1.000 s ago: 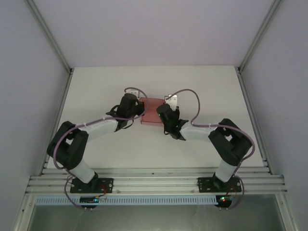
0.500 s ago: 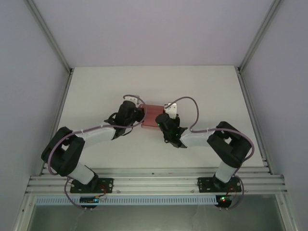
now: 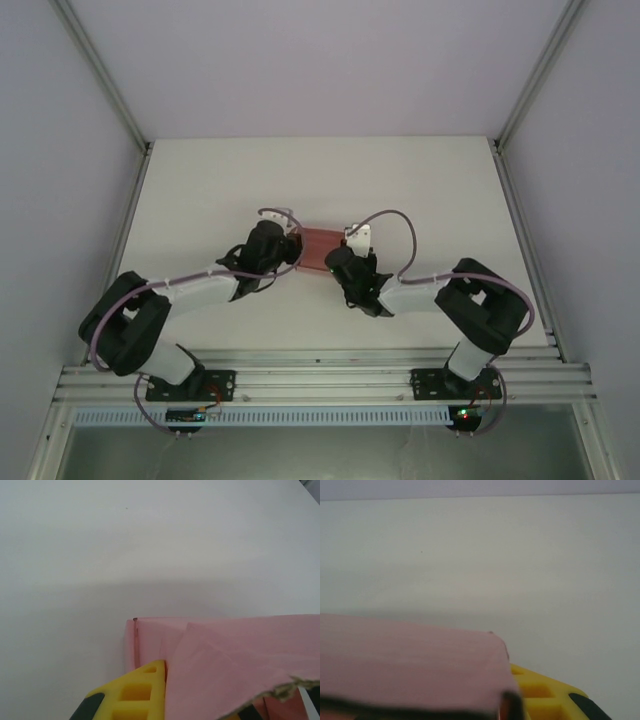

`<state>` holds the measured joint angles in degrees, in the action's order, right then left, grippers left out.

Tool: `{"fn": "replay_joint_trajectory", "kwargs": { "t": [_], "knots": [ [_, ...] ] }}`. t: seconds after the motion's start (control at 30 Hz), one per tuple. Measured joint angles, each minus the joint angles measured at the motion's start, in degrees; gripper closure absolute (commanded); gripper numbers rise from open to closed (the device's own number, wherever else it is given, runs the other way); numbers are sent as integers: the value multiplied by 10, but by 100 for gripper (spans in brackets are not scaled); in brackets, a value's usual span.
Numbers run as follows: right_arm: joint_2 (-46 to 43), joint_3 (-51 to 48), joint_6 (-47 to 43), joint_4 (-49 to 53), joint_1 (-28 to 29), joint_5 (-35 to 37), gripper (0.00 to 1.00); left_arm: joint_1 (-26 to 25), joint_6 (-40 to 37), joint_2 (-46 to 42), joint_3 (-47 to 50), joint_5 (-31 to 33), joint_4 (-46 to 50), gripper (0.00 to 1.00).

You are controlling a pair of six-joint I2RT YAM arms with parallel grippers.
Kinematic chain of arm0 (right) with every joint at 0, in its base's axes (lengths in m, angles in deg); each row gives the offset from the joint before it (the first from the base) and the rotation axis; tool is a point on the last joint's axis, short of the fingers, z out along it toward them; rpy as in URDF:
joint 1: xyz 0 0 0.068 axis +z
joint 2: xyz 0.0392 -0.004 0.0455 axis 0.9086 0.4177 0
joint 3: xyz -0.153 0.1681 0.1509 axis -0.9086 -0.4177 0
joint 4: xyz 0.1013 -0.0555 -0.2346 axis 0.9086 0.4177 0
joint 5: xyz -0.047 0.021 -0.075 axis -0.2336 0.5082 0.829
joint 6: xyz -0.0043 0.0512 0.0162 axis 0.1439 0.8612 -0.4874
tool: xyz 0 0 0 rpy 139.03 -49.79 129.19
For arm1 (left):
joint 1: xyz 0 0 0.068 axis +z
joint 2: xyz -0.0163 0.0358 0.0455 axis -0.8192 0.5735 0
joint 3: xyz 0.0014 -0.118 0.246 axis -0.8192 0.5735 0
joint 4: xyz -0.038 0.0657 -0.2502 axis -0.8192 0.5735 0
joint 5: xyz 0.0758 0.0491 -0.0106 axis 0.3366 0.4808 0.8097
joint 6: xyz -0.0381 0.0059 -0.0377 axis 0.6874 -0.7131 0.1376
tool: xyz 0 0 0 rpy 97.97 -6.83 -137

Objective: Assemble paper box

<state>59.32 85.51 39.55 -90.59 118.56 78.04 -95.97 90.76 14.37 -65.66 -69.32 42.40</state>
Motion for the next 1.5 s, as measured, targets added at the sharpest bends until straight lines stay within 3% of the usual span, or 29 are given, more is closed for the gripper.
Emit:
{"fn": "replay_joint_trajectory", "kwargs": {
  "t": [0.2, 0.33, 0.53, 0.63, 0.87, 0.97, 1.07, 1.2, 1.4, 1.5],
  "knots": [
    [-21, -19, 5, 17, 10, -10, 60, -13, 0, -10, 13, 0, 1, 99],
    [-45, -19, 4, 40, 12, -28, 45, -19, 1, -10, 13, 5, 5, 95],
    [-96, -19, 26, 102, 13, -66, 10, -26, 6, -20, 14, 6, 49, 88],
    [-117, -19, 34, 133, 13, -86, 2, -31, 10, -21, 24, -4, 106, 82],
    [-152, -21, 26, 189, 13, -118, 1, -34, 9, -39, 28, -13, 188, 76],
    [-170, -21, 11, 211, 11, -133, 2, -34, 9, -71, 28, -14, 206, 57],
    [-196, -21, -5, 229, 3, -152, 1, -34, -5, -106, 12, -9, 237, 28],
    [-229, -15, -19, 266, -31, -191, 4, -24, -55, -110, -57, -29, 282, 0],
    [-274, 9, -70, 326, -96, -279, 10, 38, -166, -45, -183, -97, 339, 0],
    [-287, 33, -100, 362, -126, -337, 19, 62, -231, 0, -228, -125, 375, 0]
  ]
}}
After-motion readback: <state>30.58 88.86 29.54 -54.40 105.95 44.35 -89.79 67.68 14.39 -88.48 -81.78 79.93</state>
